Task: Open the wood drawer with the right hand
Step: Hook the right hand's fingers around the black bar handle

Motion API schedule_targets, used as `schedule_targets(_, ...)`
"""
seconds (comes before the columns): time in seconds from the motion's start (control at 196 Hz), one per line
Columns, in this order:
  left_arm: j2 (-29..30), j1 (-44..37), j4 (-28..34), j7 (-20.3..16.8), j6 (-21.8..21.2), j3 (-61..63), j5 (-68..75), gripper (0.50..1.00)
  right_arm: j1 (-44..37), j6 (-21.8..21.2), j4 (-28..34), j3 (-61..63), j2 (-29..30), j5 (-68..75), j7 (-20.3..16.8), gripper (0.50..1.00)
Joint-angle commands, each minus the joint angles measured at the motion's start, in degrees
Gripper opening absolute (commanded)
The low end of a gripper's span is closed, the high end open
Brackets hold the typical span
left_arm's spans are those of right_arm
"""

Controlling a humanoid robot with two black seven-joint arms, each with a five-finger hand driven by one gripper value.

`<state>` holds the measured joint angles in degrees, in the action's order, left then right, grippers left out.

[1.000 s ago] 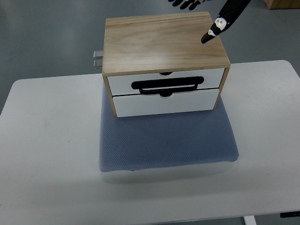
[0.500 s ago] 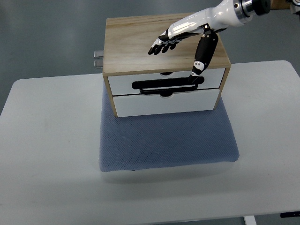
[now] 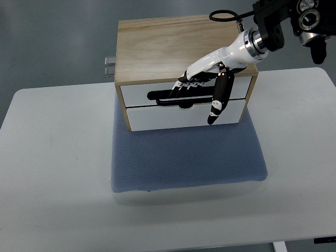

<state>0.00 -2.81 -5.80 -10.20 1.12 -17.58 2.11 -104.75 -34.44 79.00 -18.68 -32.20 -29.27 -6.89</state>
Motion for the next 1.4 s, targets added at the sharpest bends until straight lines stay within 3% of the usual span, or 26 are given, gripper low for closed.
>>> schedule_targets(0.0,0.0,0.0,0.0,0.0,0.0,0.0,0.0,1.000,-0.5,3.0,-0.1,-2.3,0.2,1.1,-0.2,0.938)
schedule_targets(0.184,0.0,0.0,0.0,0.0,0.0,0.0,0.0,1.000,-2.6,8.1,-0.1,-5.9,1.7,4.0,-0.9,0.938)
schedule_targets(0.403,0.0,0.0,0.0,0.0,0.0,0.0,0.0,1.000,-3.1,10.6,-0.1,-7.9,3.9,4.2,-1.0,0.938)
schedule_targets(1.397,0.0,0.0,0.0,0.0,0.0,0.0,0.0,1.000,0.5,14.0,-0.8,-8.7,6.1,4.2,-0.8,0.940)
